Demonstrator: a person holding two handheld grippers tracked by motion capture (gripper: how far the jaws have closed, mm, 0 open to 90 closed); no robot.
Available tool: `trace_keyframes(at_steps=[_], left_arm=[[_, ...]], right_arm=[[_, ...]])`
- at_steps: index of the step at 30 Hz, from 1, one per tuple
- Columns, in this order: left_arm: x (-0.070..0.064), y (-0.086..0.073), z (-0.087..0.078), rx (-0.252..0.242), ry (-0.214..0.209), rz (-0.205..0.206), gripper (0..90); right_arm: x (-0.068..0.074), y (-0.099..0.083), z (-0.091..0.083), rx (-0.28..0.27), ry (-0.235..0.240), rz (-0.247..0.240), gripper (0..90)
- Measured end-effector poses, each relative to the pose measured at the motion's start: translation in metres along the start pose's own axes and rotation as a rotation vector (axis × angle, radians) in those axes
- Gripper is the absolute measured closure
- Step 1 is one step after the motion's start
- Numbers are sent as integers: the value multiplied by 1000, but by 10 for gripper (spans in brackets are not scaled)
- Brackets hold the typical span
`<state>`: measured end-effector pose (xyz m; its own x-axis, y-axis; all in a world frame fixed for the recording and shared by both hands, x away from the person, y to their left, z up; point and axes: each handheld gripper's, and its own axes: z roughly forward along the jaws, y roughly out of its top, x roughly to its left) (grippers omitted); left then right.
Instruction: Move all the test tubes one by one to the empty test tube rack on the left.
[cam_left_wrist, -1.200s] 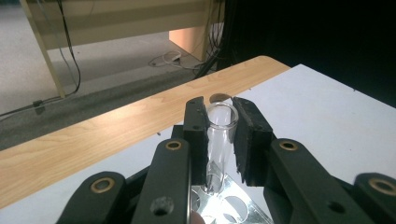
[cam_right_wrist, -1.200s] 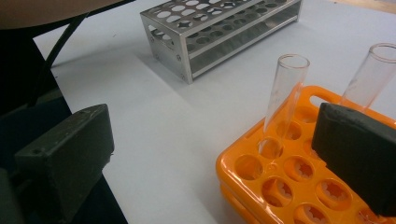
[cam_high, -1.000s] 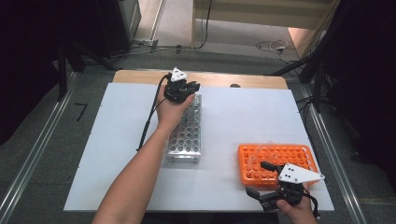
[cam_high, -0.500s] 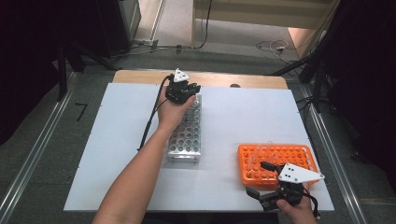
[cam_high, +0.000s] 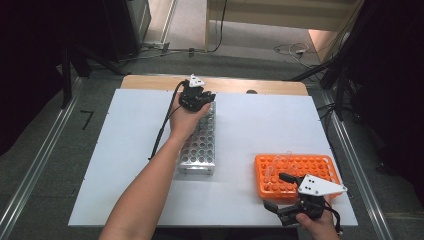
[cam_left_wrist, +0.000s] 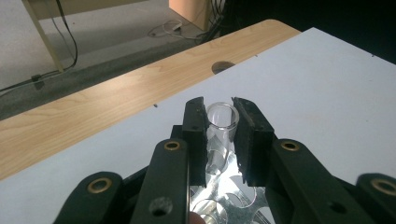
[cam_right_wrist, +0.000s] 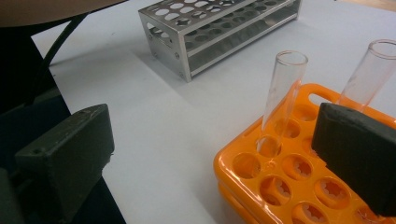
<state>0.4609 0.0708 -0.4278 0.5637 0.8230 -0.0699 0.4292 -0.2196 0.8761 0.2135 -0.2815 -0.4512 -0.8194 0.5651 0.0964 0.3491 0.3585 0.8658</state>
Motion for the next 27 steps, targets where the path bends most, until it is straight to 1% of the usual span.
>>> trace_keyframes(at_steps=[3, 6, 9, 13, 15, 16, 20, 22, 23, 25, 27], left_arm=[[0, 0, 1, 13, 18, 0, 708], [-1, 1, 1, 24, 20, 4, 684], [0, 1, 0, 23, 19, -2, 622], [-1, 2, -3, 18, -6, 0, 482], [-3, 4, -6, 21, -23, -6, 446], [-5, 4, -8, 16, -23, -11, 424], [-8, 6, -17, -7, -44, -22, 284], [-10, 6, -23, -21, -64, -28, 230], [-11, 5, -26, -20, -70, -26, 210], [-14, 4, -31, -11, -59, -21, 171], [-17, 2, -37, -6, -73, -26, 130]], right_arm=[[0, 0, 0, 1, -1, 1, 0], [0, 0, 0, 2, 2, -2, 0], [0, 0, 0, 3, 2, -3, 0], [-1, 0, 0, 3, 2, -3, 0], [-1, 1, 0, 1, -1, -3, 0], [-1, 1, 0, 1, 0, -2, 0], [-1, 1, 0, 1, 1, -5, 0], [-1, 2, 1, 2, 1, -8, 0], [-1, 2, 1, 2, 0, -8, 0], [-1, 2, 0, 1, 0, -9, 0], [-1, 3, 0, 0, 1, -8, 0]])
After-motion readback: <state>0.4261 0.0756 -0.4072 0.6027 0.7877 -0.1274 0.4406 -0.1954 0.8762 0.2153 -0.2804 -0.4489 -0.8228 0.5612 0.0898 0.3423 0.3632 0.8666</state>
